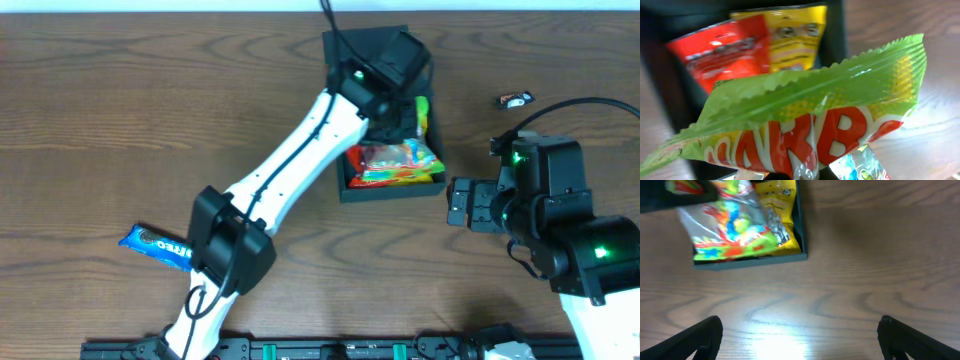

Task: Pack container
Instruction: 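Press the HARIBO bag down into the box with the left gripper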

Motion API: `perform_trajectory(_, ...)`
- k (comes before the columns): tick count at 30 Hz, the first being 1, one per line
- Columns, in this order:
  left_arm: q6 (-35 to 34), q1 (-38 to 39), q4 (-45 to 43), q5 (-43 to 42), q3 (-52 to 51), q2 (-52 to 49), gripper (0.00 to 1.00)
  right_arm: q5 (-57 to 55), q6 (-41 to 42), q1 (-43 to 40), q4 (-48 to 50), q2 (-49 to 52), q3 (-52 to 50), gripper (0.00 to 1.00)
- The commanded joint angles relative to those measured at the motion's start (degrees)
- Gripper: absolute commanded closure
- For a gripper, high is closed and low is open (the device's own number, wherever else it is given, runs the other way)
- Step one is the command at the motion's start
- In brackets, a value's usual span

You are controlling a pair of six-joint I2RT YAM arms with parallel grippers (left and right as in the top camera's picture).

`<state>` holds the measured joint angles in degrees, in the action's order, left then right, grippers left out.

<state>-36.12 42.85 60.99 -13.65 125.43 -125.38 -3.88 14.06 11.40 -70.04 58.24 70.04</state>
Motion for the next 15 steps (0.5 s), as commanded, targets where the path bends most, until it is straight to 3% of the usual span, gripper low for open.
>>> perform_trajectory(1,1.3,1.7,-0.9,-1.4,3.8,-1.2,0.94,-0.2,0.7,0.5,-0.1,0.0,-0.1,0.01)
perform_trajectory(15,1.5,4.4,-2.4,-0.8,3.7,-6.5,0.94,-0.2,0.7,0.5,-0.1,0.0,-0.1,0.01)
